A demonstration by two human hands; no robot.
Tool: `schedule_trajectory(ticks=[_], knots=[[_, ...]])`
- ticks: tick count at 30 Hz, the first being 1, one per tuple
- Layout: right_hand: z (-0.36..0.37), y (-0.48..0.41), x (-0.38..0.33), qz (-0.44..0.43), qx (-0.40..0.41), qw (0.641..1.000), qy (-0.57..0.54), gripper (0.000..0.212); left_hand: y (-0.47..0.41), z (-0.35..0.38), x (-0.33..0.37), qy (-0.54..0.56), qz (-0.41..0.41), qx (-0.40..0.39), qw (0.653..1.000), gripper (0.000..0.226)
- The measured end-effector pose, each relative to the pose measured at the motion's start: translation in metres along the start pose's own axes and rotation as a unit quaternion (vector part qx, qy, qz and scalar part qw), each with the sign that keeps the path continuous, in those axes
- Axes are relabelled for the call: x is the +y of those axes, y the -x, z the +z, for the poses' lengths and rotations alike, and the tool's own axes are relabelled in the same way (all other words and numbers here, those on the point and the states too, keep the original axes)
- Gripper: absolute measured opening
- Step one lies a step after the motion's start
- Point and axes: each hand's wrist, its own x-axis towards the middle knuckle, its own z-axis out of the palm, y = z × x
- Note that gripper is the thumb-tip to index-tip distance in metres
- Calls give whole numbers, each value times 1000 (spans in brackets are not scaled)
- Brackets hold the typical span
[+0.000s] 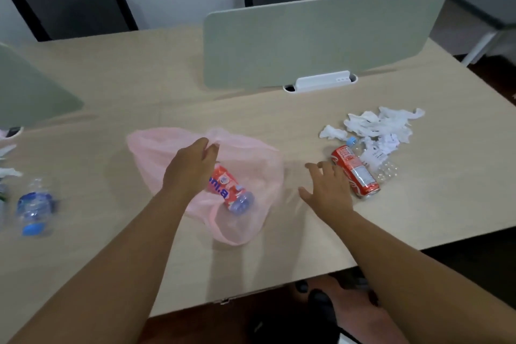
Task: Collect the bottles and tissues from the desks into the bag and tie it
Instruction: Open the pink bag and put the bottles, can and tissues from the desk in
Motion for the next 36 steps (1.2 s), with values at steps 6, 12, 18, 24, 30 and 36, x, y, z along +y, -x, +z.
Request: schedule_trajectory(ticks=[6, 12, 18, 24, 30, 36], knots=[[4, -8, 72, 161, -33, 986, 38, 73, -13, 24, 8, -50, 6, 28, 998, 44], [13, -6, 83, 135, -57, 987, -61, 76, -21, 23, 12, -88, -10, 45, 995, 44], [7, 2, 11, -186, -103, 974, -83, 77, -26, 10, 16, -102, -46, 71, 991, 35], [19, -29, -69, -178, -151, 962, -140, 70, -18, 6, 10, -98, -63, 68, 991, 27], [22, -53, -74, -154, -205, 933, -252, 65, -9, 14, 12, -91, -57, 55, 993, 26], [3, -68, 23, -103, -68, 991, -54, 51, -16, 29, 26, -106, -41, 58, 992, 33]])
